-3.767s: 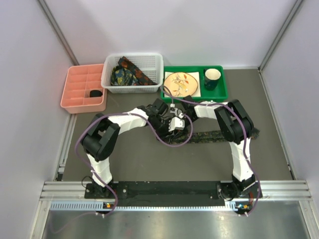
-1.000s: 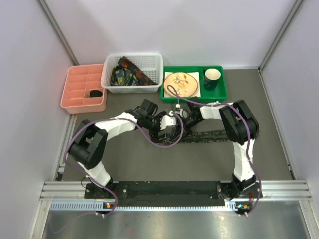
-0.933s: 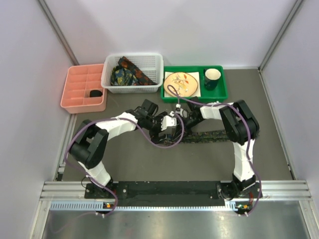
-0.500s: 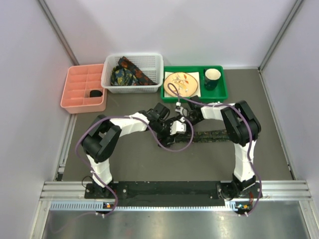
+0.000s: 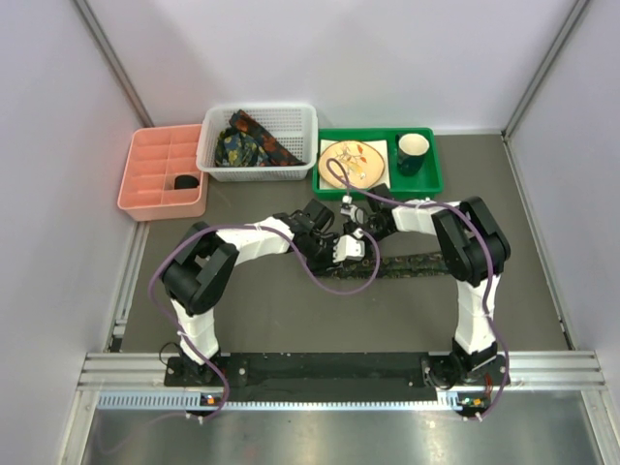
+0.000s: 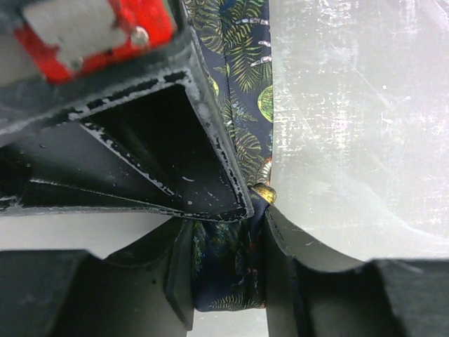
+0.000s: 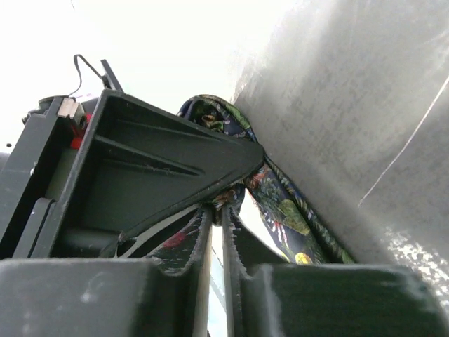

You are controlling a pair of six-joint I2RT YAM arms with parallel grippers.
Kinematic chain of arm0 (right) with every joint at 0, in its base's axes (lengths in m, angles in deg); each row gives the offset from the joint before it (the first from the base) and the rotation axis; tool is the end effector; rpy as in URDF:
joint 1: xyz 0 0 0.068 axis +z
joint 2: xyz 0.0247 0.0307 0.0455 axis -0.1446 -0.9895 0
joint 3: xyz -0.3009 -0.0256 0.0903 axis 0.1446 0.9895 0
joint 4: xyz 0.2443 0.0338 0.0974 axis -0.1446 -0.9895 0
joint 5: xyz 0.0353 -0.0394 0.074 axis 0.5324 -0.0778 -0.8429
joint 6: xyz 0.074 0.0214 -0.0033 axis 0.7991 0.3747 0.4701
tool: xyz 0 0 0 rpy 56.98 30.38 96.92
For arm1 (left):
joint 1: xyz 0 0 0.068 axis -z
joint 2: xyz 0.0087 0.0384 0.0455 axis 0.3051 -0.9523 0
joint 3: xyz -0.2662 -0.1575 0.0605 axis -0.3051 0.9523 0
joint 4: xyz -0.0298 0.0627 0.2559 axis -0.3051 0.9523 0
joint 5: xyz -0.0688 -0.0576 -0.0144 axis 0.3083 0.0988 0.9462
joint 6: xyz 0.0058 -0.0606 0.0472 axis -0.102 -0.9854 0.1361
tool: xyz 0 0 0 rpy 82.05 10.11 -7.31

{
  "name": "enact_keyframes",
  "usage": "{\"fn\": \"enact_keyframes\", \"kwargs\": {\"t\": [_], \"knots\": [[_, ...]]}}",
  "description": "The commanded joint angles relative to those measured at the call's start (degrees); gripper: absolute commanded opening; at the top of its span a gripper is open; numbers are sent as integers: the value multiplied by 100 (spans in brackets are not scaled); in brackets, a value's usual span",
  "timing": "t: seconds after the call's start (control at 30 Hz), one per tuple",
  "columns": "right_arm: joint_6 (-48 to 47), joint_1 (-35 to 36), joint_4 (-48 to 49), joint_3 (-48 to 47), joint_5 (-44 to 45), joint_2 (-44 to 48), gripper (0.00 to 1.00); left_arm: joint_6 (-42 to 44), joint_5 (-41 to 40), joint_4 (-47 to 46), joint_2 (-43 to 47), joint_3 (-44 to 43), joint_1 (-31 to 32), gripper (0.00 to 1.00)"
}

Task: Roll the ties
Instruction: Roll the tie at the center of the board.

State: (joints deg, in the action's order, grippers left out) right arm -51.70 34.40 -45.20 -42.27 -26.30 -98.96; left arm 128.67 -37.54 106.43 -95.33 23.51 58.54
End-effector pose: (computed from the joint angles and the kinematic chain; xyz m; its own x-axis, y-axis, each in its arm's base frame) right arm 0.3407 0.2269 0.1413 -0.9662 -0.2507 -0.0596 -0.1825 0.5026 0.8450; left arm 0.2790 -0.2806 0.1740 0.0479 0.7965 -0.6028 0.9988 -0.0442 0.0210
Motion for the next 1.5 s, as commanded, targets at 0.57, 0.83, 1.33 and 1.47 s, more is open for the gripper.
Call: {"fn": "enact_keyframes", "kwargs": {"t": [0.57,0.83,1.33,1.47], "knots": [[-1300,-280,-1554,-850,1436,-113,17,34,-386,244,-82,87,89,34],[-1812,-306,-2092,-973,1338,27,18,-54,-448,209,-126,78,124,34],[517,-227,-201,-173,-226,257,36,-36,-465,156,-108,122,141,36],[-70,-297,-903,-419,203,264,40,-1,-483,200,-117,113,141,36]]}}
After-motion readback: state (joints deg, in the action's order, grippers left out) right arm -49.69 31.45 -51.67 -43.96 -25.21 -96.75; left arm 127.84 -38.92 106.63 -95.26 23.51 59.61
